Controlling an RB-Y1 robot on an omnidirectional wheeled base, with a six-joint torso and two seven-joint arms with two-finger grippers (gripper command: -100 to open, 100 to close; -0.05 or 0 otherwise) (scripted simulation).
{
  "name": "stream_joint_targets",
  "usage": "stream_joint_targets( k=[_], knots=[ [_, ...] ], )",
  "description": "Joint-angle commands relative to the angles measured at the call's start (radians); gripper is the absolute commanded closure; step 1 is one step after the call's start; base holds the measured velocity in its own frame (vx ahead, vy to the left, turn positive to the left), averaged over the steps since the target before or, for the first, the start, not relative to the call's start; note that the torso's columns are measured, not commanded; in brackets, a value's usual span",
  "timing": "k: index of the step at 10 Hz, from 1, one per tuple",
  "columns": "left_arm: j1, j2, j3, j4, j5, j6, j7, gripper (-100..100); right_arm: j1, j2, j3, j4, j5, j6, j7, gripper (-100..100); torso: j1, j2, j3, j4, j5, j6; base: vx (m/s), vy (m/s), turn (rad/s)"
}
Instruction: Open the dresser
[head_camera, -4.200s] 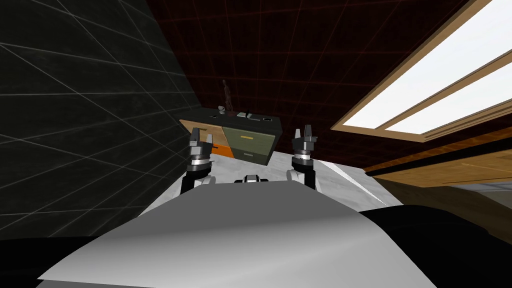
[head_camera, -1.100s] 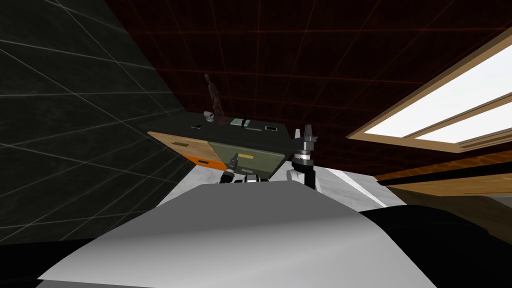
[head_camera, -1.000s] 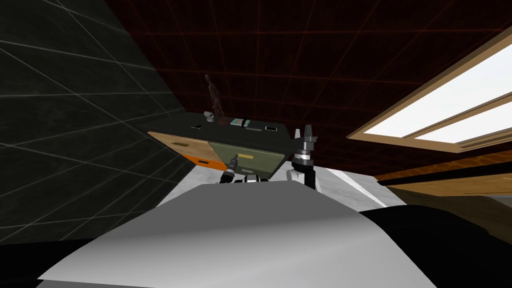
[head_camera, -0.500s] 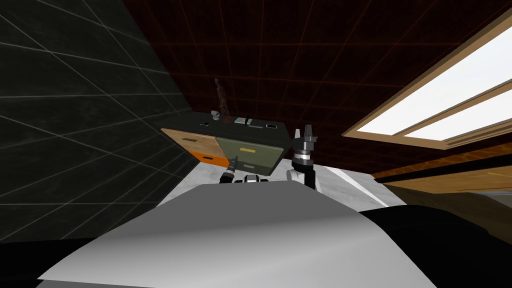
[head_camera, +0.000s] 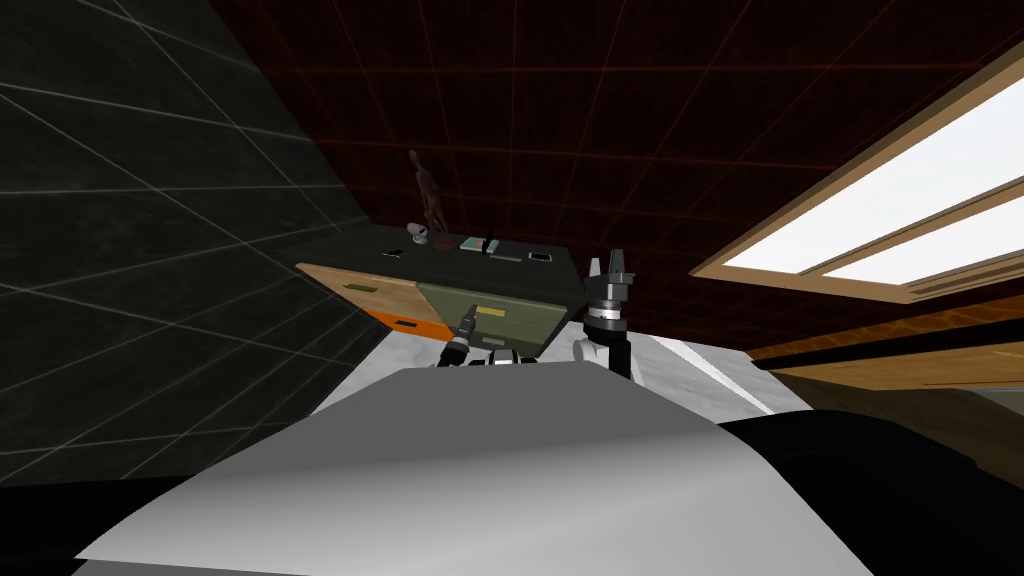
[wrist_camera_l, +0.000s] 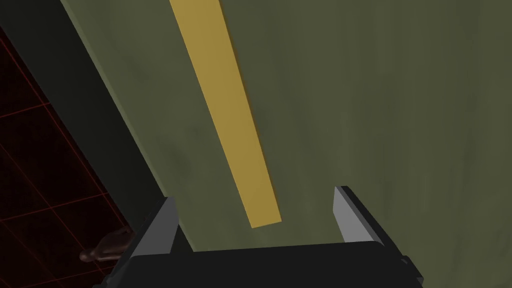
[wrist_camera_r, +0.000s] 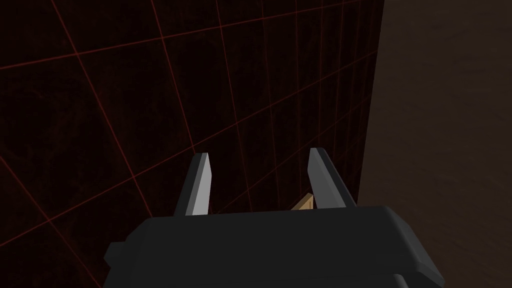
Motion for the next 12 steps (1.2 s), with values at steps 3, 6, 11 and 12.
stream_joint_targets(
  k=[3,6,11,12],
  knots=[
    [-0.04,0.049,0.067,0.011,0.035,0.019,0.041,-100,-0.001,0.0,0.0,0.0,0.0,0.0,0.0,0,-0.001,0.005,0.003,0.001,0.0,0.0,-0.004,-0.07,-0.142],
    [-0.023,0.028,0.038,0.006,0.02,0.012,0.023,100,0.0,0.0,0.0,0.0,0.0,0.0,0.0,0,0.002,-0.002,-0.001,-0.001,0.0,0.0,-0.014,-0.032,0.021],
    [0.023,0.031,0.003,-0.045,0.01,0.017,0.015,100,-0.001,0.0,0.0,0.0,0.0,0.0,0.0,0,0.001,0.008,0.005,0.002,-0.001,-0.002,-0.067,0.038,0.055],
    [0.036,0.037,-0.003,-0.063,0.008,0.017,0.014,100,-0.001,0.0,0.0,0.0,0.0,0.0,0.0,0,-0.001,0.006,0.004,0.003,-0.001,-0.001,-0.19,0.026,0.033]
  ],
)
